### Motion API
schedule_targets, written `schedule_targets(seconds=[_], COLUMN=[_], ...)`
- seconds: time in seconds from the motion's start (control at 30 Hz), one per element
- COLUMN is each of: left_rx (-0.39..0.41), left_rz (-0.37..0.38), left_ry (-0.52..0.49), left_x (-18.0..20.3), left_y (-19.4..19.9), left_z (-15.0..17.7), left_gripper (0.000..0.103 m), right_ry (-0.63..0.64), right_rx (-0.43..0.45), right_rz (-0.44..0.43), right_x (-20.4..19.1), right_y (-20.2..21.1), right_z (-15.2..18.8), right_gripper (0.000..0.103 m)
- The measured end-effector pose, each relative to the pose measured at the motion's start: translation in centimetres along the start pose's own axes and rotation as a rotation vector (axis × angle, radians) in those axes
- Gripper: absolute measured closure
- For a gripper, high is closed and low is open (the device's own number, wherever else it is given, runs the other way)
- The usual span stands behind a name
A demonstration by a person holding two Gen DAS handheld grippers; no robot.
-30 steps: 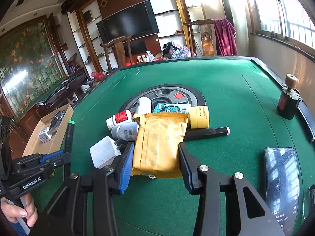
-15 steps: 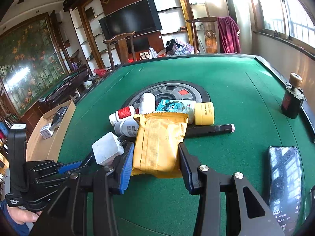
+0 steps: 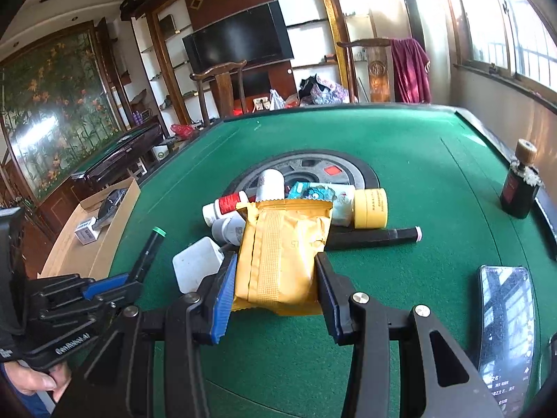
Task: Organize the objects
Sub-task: 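Lift and carry the marker and yellow packet toward the cardboard box with both grippers, then lower the marker and yellow packet into the cardboard box and open both grippers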
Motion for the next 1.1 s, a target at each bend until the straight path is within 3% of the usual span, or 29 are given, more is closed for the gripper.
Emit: schedule_targets(seconds=[0.23,0.53,0.83,1.1], left_rx=[0.067,0.161,0.224,0.158], left_rz=[0.041,0.071,-0.021,-0.100], left_ry=[0.063,0.166,0.292,0.378], left_x=[-2.7,-8.0,-16.4,-24.1], left_y=[3.3,8.3,12.0,11.5], left_z=[-0.8,-1.2,-0.5,1.1], left_gripper=[0.089,0.089,0.089,0.089], right_ry=[-0.027,0.018,0.124,0.186], right_rx=[0.013,-0.031,-0.070,-0.160], right_rz=[-0.070,-0.175,-0.261,-0.324], right_x=[-3.7,-11.7,-19.9,-26.2], right_y=[0.3,-1.2,-2.5,-5.3], right_z=[0.5,0.6,-0.1,0.0], right_gripper=[0.059,0.059,0.059,0.059])
Point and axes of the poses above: each gripper's, at about its wrist camera, not at the fingertips, and y roughly against the way its jaws point, x to its right, z to its underside, the point moved 7 cm from there along -y, roughly the way its jaws point, and after that the axes turned 1 degree about y, right-handed, at the moved point
